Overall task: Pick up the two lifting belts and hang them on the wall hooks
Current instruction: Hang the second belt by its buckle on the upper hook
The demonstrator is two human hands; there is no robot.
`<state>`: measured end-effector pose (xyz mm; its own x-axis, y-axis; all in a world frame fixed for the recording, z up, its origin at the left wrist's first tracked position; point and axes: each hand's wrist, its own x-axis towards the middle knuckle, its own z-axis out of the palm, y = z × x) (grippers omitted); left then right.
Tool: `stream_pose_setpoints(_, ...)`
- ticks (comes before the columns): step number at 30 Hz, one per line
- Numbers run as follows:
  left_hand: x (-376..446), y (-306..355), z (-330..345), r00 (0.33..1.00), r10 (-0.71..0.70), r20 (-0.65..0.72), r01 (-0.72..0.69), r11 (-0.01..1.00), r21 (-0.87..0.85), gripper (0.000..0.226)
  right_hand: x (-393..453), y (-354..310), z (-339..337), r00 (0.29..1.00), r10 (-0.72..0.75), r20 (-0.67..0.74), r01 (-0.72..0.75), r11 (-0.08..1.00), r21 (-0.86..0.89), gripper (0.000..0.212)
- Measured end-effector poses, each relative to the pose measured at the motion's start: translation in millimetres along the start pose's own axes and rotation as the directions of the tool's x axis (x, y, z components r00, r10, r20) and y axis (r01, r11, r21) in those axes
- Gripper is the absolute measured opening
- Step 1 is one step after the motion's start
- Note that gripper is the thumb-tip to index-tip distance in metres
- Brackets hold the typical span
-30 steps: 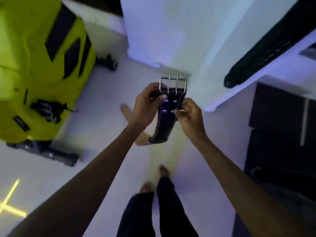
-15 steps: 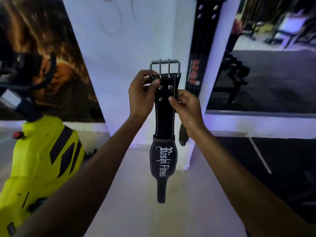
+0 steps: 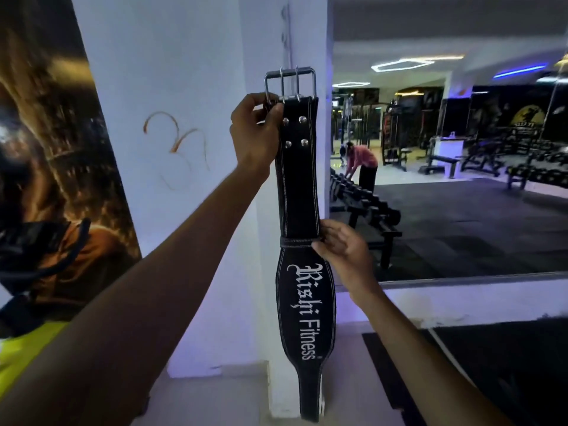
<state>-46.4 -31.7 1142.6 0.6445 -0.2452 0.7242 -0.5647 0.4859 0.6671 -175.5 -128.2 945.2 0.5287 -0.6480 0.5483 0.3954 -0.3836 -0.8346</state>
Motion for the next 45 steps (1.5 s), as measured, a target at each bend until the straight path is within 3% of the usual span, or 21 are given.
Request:
stream_pose_setpoints(4, 7.0, 18.4, 28.0, 1.000, 0.009, -0.002, -0.009, 1.000, -0.006, 0.012, -12.7, 26.7, -43.1, 0.995, 0.085, 0.049, -0.082, 0.995, -0.065, 0.022)
stream_pose_setpoints(8, 17.4, 31.6, 43.6, 1.000, 0.019, -0.003, -0.019, 1.000, -0.021, 0.011, -43.7, 64.0, -72.2, 0.970, 0.215, 0.113, -0.198, 0.969, -0.146, 0.060)
stream_pose_setpoints(11, 18.1, 34.5, 50.3, 1.000, 0.013, -0.004, -0.013, 1.000, -0.013, 0.013, -49.9, 60.3, -76.8, 0.958, 0.255, 0.134, -0.230, 0.957, -0.179, 0.053)
stream_pose_setpoints(13, 17.6, 34.2, 52.7, 1.000, 0.013, 0.008, -0.013, 1.000, -0.010, 0.013, -31.1, 39.4, -72.1, 0.970, 0.218, 0.106, -0.197, 0.963, -0.185, 0.055)
stream_pose_setpoints(16, 19.5, 34.5, 53.1, 1.000, 0.002, 0.022, -0.001, 1.000, -0.026, 0.014, 6.8, -7.5, -60.0, 0.994, 0.097, 0.050, -0.091, 0.990, -0.110, 0.024)
stream_pose_setpoints(19, 24.6, 41.2, 52.2, 1.000, 0.021, 0.022, -0.020, 0.999, -0.034, 0.012, 15.1, -12.2, -49.4, 0.997, 0.053, 0.048, -0.048, 0.994, -0.094, 0.016)
stream_pose_setpoints(21, 29.3, 43.6, 49.3, 0.999, 0.031, 0.020, -0.031, 0.999, -0.033, 0.011, -3.9, 11.8, -44.6, 0.993, 0.112, 0.039, -0.108, 0.991, -0.083, 0.027)
stream_pose_setpoints(24, 33.2, 38.1, 41.3, 0.999, 0.026, 0.026, -0.025, 0.999, -0.029, 0.007, -34.7, 49.1, -43.7, 0.969, 0.235, 0.080, -0.225, 0.967, -0.118, 0.071)
stream_pose_setpoints(27, 32.3, 27.8, 34.4, 0.999, 0.014, 0.038, -0.012, 0.999, -0.035, 0.006, -34.2, 47.7, -45.2, 0.946, 0.270, 0.180, -0.232, 0.951, -0.207, 0.071)
stream_pose_setpoints(30, 32.1, 19.0, 27.2, 0.998, 0.005, 0.055, -0.002, 0.999, -0.051, 0.006, -6.4, -10.1, -38.1, 0.984, 0.139, 0.113, -0.099, 0.947, -0.307, 0.073)
stream_pose_setpoints(34, 27.3, 7.9, 20.9, 0.995, -0.021, 0.094, 0.030, 0.995, -0.094, 0.008, 64.3, -114.9, -21.3, 0.986, -0.163, -0.038, 0.152, 0.965, -0.212, 0.036)
stream_pose_setpoints(36, 22.7, 5.1, 19.6, 0.994, -0.013, 0.104, 0.024, 0.994, -0.104, 0.009, 92.6, -147.7, -9.6, 0.963, -0.269, 0.010, 0.263, 0.931, -0.252, 0.044)
stream_pose_setpoints(39, 16.1, 6.5, 18.3, 0.994, -0.019, 0.110, 0.032, 0.992, -0.120, 0.013, 120.4, -175.2, 8.9, 0.961, -0.272, 0.041, 0.272, 0.922, -0.276, 0.048)
stream_pose_setpoints(42, 12.4, 10.4, 13.5, 0.994, -0.057, 0.097, 0.072, 0.986, -0.151, 0.027, 132.2, -182.6, 22.2, 0.965, -0.258, -0.052, 0.242, 0.948, -0.209, 0.030)
stream_pose_setpoints(45, 5.8, 12.6, 5.9, 0.991, -0.093, 0.093, 0.111, 0.974, -0.200, 0.036, 133.7, -180.8, 29.4, 0.958, -0.262, -0.115, 0.247, 0.961, -0.127, 0.026)
